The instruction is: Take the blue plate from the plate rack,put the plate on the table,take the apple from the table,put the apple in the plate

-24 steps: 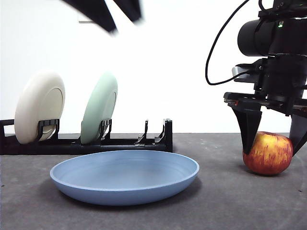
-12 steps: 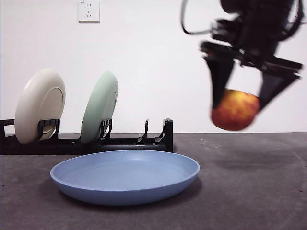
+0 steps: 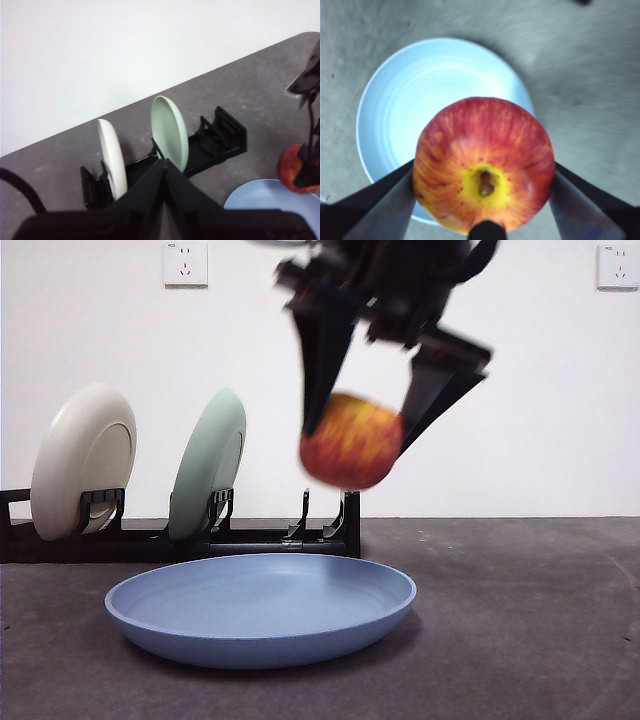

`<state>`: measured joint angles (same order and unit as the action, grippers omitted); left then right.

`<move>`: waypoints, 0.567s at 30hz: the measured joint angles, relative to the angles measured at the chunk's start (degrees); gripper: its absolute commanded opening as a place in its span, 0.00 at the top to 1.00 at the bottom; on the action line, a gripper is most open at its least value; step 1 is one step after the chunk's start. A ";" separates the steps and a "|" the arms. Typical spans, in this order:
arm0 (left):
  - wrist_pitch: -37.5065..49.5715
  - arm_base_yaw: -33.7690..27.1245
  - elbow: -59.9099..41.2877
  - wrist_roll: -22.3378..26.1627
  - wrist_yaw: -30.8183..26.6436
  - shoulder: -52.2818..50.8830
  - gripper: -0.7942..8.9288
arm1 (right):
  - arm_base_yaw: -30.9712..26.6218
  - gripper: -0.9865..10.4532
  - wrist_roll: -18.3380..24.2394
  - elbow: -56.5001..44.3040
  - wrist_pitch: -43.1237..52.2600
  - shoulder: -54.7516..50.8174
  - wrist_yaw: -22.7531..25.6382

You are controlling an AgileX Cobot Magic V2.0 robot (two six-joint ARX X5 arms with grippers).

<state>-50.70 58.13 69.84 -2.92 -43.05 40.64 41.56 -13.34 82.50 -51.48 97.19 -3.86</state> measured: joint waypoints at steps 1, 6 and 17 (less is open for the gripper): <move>-0.50 0.00 0.00 0.02 -0.31 0.00 0.93 | 0.52 0.92 0.00 0.85 -0.04 1.62 -0.24; -4.96 0.00 0.00 0.09 -3.17 0.68 0.93 | 2.71 0.92 0.20 6.05 -1.84 9.18 -0.33; -6.10 0.00 0.00 0.09 -7.82 4.17 0.93 | 6.99 0.92 1.20 9.46 -4.33 16.74 -0.61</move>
<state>-56.80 58.13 69.84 -2.83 -50.87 44.82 48.56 -12.14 91.96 -55.81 113.93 -4.47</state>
